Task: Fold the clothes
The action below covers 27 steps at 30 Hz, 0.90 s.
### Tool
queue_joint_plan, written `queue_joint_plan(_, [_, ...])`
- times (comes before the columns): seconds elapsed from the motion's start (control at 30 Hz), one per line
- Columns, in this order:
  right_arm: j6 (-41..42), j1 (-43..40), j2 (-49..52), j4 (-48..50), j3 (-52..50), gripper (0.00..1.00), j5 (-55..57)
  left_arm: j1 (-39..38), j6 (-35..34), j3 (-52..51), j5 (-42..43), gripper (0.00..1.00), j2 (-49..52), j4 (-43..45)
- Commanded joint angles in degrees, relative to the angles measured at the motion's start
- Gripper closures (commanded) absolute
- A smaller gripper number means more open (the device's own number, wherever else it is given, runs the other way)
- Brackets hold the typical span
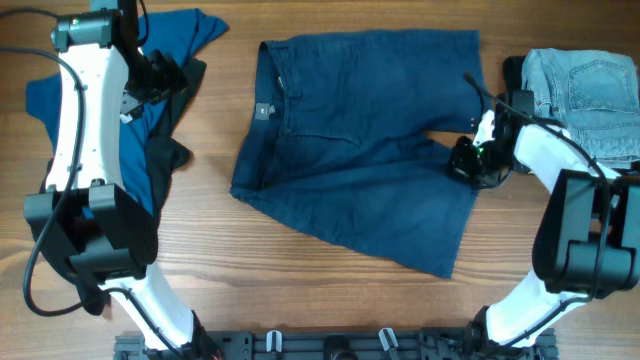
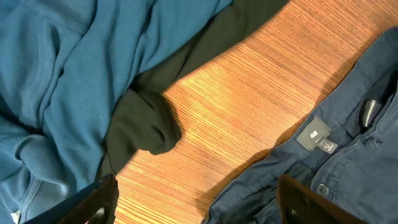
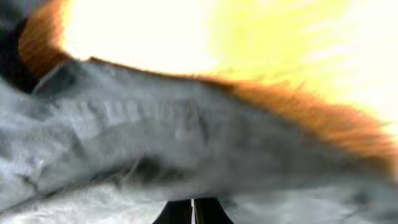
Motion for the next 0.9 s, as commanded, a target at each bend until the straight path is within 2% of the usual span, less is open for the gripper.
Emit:
queue_joint_plan(0.0, [-2.43, -0.46, 3.04, -3.04, 5.73, 0.96, 7.74, -0.11, 0.55, -0.02, -0.33, 0.19, -0.39, 0.13])
queue_joint_plan(0.03, [-2.43, -0.46, 2.97, -4.28, 7.34, 0.96, 7.45, -0.11, 0.68, -0.02, -0.33, 0.19, -0.37, 0.09])
queue_joint_plan(0.1, [-3.74, -0.44, 2.16, -10.51, 14.53, 0.96, 3.52, -0.33, 6.16, -0.35, 2.86, 0.23, -0.20, 0.15])
queue_joint_plan(0.2, [-5.49, -0.09, -0.52, -15.72, 19.41, 0.84, -2.08, -0.94, 12.24, -0.48, 6.40, 0.26, -0.20, -0.52])
queue_joint_plan(0.27, [-5.44, 1.49, -4.11, -19.93, 21.73, 0.71, -2.54, -1.73, 13.86, -0.48, 6.78, 0.27, -0.20, -2.54])
queue_joint_plan(0.37, [-5.09, 4.48, -9.66, -24.09, 22.08, 0.61, -2.08, -2.60, 13.84, -0.48, 6.75, 0.31, -0.20, -6.64])
queue_joint_plan(0.43, [-1.55, 6.62, -14.03, -27.41, 22.08, 0.57, 1.27, -3.19, 13.68, -0.48, 6.75, 0.41, -0.42, -10.93])
queue_joint_plan(0.5, [1.05, 8.26, -17.92, -30.93, 22.03, 0.54, 4.96, -3.58, 11.32, -0.48, 6.21, 0.44, -1.05, -14.60])
queue_joint_plan(0.6, [5.11, 9.97, -23.82, -37.16, 21.90, 0.50, 8.90, -3.89, 6.12, -0.48, 3.19, 0.44, -3.15, -18.36])
queue_joint_plan(0.7, [7.19, 10.40, -28.09, -42.47, 21.84, 0.44, 9.14, -3.98, 3.98, -0.61, 3.08, 0.43, -6.16, -20.61])
queue_joint_plan(0.87, [8.83, 10.51, -32.54, -48.37, 19.54, 0.42, 9.14, -5.44, -0.35, -4.87, 3.13, 0.39, -12.50, -19.74])
